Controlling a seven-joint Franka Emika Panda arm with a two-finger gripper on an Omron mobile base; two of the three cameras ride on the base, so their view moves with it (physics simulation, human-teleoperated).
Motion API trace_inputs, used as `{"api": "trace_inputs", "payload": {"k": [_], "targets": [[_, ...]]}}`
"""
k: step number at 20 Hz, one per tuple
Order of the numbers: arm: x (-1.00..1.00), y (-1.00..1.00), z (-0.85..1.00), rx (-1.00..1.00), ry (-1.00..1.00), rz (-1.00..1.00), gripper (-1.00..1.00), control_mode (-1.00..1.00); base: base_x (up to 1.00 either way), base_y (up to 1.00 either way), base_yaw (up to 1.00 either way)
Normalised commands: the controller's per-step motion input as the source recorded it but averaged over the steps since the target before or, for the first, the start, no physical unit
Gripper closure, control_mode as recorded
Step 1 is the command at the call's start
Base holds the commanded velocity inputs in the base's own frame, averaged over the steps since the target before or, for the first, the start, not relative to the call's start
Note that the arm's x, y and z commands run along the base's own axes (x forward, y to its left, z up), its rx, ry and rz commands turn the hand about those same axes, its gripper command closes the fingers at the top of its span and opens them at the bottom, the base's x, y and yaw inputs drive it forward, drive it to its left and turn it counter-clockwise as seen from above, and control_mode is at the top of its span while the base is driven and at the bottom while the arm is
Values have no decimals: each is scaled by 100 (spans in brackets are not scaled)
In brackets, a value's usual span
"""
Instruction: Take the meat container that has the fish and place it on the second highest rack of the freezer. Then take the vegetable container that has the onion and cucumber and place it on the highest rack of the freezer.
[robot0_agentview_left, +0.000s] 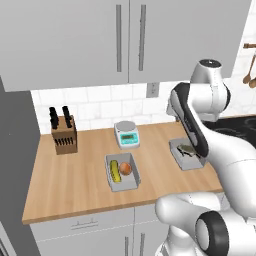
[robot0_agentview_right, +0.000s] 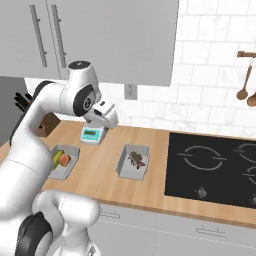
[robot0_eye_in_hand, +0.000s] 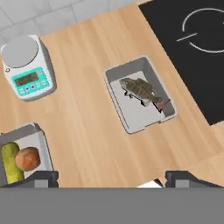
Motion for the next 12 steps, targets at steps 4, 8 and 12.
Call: {"api": "trace_inputs", "payload": {"k": [4,8,12], "targets": [[-4,-84,-38,17,8,-46,-100,-100,0,0,0],[0,-67,-23,24,12,-19,-100,-100,0,0,0],[-3,-29,-33,3,1,-11,-100,-100,0,0,0]]}}
